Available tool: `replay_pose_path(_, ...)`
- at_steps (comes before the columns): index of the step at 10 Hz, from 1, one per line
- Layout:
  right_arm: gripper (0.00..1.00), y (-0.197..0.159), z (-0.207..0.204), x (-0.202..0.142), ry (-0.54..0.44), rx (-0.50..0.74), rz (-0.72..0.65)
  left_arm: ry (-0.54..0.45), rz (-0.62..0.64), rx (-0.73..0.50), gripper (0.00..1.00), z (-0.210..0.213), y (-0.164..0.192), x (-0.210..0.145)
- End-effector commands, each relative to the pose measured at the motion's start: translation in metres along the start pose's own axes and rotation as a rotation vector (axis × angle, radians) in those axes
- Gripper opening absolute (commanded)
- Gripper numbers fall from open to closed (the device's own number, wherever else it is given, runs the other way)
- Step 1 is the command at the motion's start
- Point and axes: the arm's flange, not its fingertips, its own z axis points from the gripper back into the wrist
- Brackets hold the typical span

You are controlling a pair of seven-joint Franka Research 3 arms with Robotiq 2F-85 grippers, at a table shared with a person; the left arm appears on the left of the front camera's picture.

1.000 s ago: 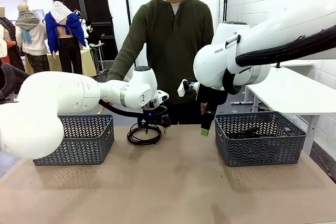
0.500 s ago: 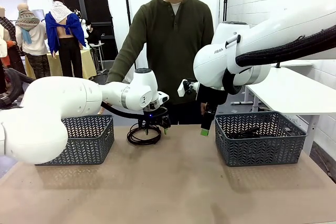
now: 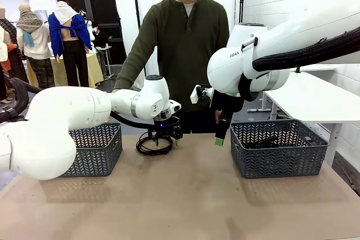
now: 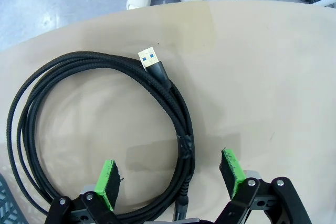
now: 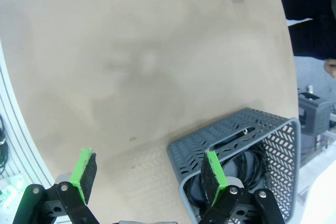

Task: Organize the cables according to human instructions.
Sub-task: Pick up a bundle of cables and place it in the basket indicated by the human.

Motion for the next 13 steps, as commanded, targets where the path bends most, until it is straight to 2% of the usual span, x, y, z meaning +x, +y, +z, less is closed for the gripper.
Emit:
replay_pose_path(1, 1.0, -0.0002, -0.0007, -0.0003, 0.003, -0.005, -0.002, -0.01, 0.006, 0.043, 1.0, -0.0024, -0.0078, 0.0209)
replay_pose_path(7, 1.0, -0.0002, -0.0007, -0.0003, 0.003, -0.005, -0.002, -0.009, 0.013, 0.09, 1.0, -0.0081, -0.0116, 0.0242)
replay_pose_path(12, 1.0, -0.0002, -0.0007, -0.0003, 0.003, -0.005, -0.002, -0.009, 0.035, 0.092, 0.12, -0.0067, -0.0144, 0.0224)
replay_pose_path(13, 1.0, -0.0002, -0.0007, -0.0003, 0.003, -0.005, -0.002, -0.012, 0.037, 0.086, 0.0, -0.0063, -0.016, 0.0212)
